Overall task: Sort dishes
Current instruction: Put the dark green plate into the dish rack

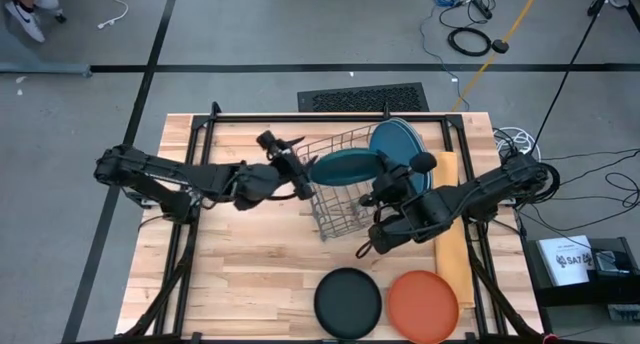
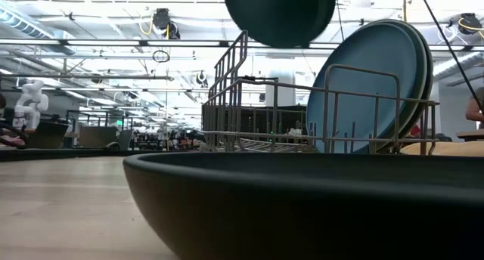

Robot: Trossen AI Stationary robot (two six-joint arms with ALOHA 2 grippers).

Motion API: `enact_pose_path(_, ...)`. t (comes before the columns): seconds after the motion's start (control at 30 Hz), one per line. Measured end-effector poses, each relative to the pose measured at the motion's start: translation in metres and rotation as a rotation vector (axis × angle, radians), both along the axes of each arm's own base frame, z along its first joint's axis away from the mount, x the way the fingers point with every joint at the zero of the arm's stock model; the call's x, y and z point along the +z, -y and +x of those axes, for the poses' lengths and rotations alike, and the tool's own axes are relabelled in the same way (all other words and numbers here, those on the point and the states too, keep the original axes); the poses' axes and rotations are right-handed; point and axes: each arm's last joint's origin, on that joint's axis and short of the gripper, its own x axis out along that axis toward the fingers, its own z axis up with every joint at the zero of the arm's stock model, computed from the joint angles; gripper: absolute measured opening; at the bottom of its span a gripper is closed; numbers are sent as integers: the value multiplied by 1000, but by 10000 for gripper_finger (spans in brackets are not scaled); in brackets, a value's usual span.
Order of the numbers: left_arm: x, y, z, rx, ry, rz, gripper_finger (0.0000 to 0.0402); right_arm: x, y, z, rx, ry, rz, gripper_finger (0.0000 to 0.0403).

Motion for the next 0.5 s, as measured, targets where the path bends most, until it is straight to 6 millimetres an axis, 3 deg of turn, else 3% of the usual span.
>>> enact_pose_path(0.23, 26, 14, -33, -186, 75, -95, 258, 1, 11, -2, -37, -2, -9, 0)
enact_pose_path(0.5, 10, 9, -18, -198, 16, -126, 258, 1, 15, -1, -50, 3, -8, 0)
